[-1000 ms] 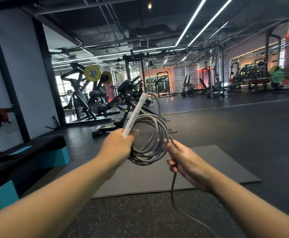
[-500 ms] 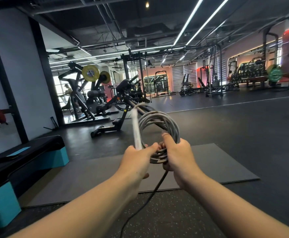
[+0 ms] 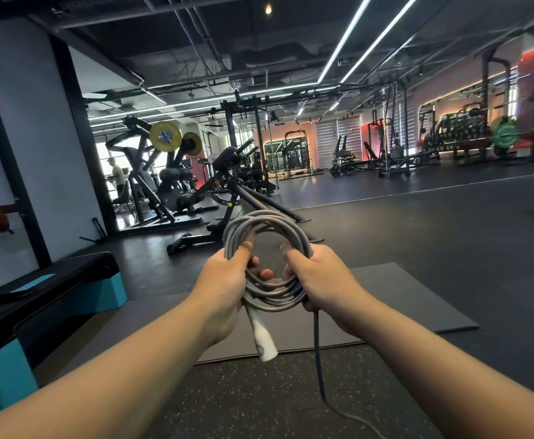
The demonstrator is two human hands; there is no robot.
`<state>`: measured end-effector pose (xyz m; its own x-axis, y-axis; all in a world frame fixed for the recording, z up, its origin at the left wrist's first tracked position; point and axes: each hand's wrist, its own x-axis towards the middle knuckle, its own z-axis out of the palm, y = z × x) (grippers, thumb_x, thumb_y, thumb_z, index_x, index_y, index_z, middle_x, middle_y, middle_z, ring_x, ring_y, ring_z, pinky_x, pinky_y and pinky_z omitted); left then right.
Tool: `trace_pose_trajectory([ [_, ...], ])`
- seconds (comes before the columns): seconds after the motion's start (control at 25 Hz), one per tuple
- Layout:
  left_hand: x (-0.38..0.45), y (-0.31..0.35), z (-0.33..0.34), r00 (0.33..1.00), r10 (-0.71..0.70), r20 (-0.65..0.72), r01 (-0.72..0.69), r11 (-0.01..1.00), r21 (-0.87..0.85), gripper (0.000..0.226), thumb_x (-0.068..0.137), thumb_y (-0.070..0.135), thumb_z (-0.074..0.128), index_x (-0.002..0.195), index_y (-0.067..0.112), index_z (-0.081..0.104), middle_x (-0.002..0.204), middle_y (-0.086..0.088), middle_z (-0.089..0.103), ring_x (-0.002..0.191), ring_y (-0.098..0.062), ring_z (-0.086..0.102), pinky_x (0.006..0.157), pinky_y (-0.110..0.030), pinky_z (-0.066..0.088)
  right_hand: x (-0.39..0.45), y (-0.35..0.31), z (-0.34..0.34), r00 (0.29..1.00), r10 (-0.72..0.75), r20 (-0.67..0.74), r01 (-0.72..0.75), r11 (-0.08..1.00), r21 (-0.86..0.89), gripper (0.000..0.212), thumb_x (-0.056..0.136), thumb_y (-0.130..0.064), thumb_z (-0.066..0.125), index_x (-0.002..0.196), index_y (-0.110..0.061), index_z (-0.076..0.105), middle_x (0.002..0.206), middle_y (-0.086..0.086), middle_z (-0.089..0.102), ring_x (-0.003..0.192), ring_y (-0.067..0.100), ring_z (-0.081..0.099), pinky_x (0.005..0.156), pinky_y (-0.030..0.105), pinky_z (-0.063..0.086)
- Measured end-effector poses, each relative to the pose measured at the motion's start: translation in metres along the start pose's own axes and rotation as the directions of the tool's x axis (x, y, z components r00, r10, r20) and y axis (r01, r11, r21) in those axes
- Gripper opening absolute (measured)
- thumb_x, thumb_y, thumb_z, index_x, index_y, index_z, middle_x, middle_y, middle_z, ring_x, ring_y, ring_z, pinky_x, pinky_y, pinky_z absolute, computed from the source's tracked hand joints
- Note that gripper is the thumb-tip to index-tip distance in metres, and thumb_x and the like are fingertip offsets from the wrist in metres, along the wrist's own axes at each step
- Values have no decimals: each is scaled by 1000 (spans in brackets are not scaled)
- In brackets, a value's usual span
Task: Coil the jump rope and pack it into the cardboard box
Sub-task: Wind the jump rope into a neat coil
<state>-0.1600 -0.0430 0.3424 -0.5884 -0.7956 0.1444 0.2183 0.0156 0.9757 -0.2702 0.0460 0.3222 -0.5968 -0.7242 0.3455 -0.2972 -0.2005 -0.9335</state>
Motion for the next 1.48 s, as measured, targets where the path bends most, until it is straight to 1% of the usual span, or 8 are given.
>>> trace_pose_trajectory([
  [0.24,11,12,4,974,41,-223,-98,963,-252,27,103,38,52,97,11,53,68,1,47,42,-8,58,47,-23,51,0,4,-28,966,-60,252,17,985,171,50,87,-61,61,98,-13,66,64,-3,47,53,16,40,58,33,44],
  [0.56,1,31,39,905,-149,-400,-94,845,-527,33,103,45,48,86,17,53,66,6,72,60,-13,66,81,-36,56,-7,26,-33,930,-134,342,32,958,286,48,92,-1,67,130,-30,65,76,3,45,61,12,32,58,33,22],
  [0.84,-20,22,65,917,-252,-309,86,882,-464,53,103,54,39,73,16,58,72,-4,68,68,-25,62,66,-32,50,-6,13,5,975,-158,155,4,711,703,53,71,-27,82,121,-16,69,83,4,72,65,13,66,62,24,55],
  [1.0,-23,12,65,946,-272,-176,180,893,-413,44,102,48,48,76,16,63,52,1,69,65,-20,63,62,-30,48,-9,11,16,999,-48,6,37,846,532,29,80,-31,83,103,-15,76,99,21,79,96,34,76,90,49,56],
  [1.16,-16,-8,44,944,-282,-172,244,946,-213,24,88,43,68,99,22,73,97,5,77,89,-15,64,84,-39,44,-5,8,10,998,-49,-47,65,890,451,15,93,-28,70,88,-14,66,49,-7,59,41,4,48,52,25,38],
  [1.32,-11,-4,5,948,98,-304,-46,984,174,83,76,26,83,146,26,37,143,-5,50,123,-23,51,105,-45,41,9,9,-15,997,-80,15,78,990,122,32,91,-33,70,78,-5,61,44,-5,38,37,10,30,44,27,26],
  [1.4,-8,10,-16,848,523,87,-431,584,688,105,75,22,80,156,34,14,165,1,20,149,-23,25,119,-49,27,13,5,-26,987,-80,137,101,982,-156,38,91,-34,69,79,1,60,50,-2,40,41,12,33,42,25,28],
  [1.48,-5,28,-21,563,501,658,-661,-205,722,113,74,28,72,161,31,1,171,2,-2,157,-22,0,124,-55,11,12,-5,-26,954,-52,294,167,909,-381,33,92,-32,68,82,-1,65,59,3,52,47,9,43,44,23,38],
])
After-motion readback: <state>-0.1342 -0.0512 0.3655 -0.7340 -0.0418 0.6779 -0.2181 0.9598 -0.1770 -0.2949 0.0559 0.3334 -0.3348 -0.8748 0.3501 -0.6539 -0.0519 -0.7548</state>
